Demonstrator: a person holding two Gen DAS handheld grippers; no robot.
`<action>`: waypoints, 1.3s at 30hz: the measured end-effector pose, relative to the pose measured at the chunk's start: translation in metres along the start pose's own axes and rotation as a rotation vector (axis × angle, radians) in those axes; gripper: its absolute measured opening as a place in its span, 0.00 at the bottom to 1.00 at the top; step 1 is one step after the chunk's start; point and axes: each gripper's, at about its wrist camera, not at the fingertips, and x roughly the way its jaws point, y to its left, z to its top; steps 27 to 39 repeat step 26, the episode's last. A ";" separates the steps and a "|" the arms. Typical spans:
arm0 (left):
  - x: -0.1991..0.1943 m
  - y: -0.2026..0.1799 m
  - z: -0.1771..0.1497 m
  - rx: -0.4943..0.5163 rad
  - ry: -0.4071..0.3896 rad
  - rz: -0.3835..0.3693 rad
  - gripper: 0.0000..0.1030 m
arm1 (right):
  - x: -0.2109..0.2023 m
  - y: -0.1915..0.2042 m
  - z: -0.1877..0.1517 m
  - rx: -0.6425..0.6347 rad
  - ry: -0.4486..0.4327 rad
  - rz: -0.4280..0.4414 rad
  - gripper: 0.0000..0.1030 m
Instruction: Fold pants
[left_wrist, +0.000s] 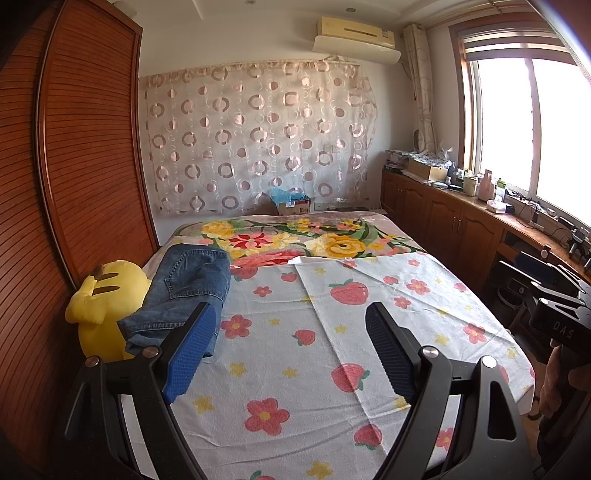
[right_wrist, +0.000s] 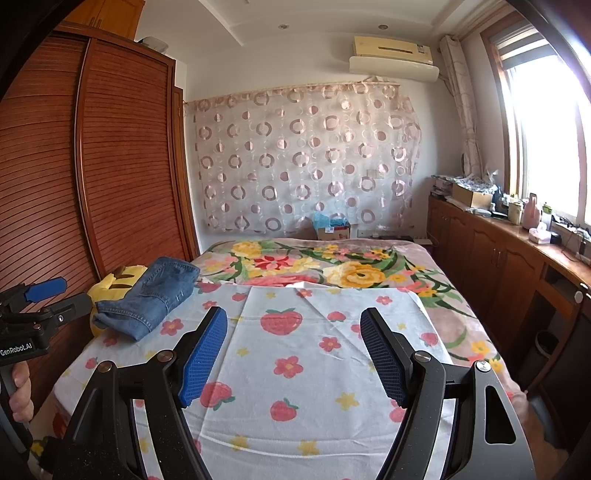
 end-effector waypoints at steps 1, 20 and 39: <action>0.000 0.000 0.000 0.000 0.000 0.001 0.82 | 0.000 -0.001 0.001 0.001 0.000 0.000 0.74; 0.001 0.000 -0.002 0.000 -0.001 0.001 0.82 | 0.001 0.001 0.000 0.002 -0.002 -0.003 0.74; 0.001 0.000 -0.003 0.001 -0.002 0.001 0.82 | 0.002 0.001 0.000 0.003 -0.002 -0.004 0.74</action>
